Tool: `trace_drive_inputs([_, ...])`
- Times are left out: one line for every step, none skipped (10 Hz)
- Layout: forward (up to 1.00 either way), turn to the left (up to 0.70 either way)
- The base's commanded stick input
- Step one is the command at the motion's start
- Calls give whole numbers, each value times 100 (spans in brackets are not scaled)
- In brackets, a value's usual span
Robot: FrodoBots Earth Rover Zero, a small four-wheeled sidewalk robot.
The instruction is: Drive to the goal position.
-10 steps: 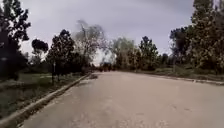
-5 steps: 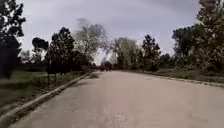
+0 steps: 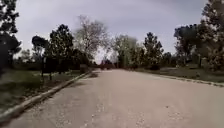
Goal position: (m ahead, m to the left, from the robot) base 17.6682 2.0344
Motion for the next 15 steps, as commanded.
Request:
trace_drive_inputs([70, 0])
trace_drive_inputs([70, 0])
trace_drive_inputs([70, 0])
trace_drive_inputs([70, 0])
trace_drive_inputs([70, 0])
trace_drive_inputs([70, 0])
trace_drive_inputs([70, 0])
trace_drive_inputs([70, 0])
trace_drive_inputs([70, 0])
trace_drive_inputs([70, 0])
trace_drive_inputs([70, 0])
trace_drive_inputs([70, 0])
trace_drive_inputs([70, 0])
trace_drive_inputs([70, 0])
trace_drive_inputs([70, 0])
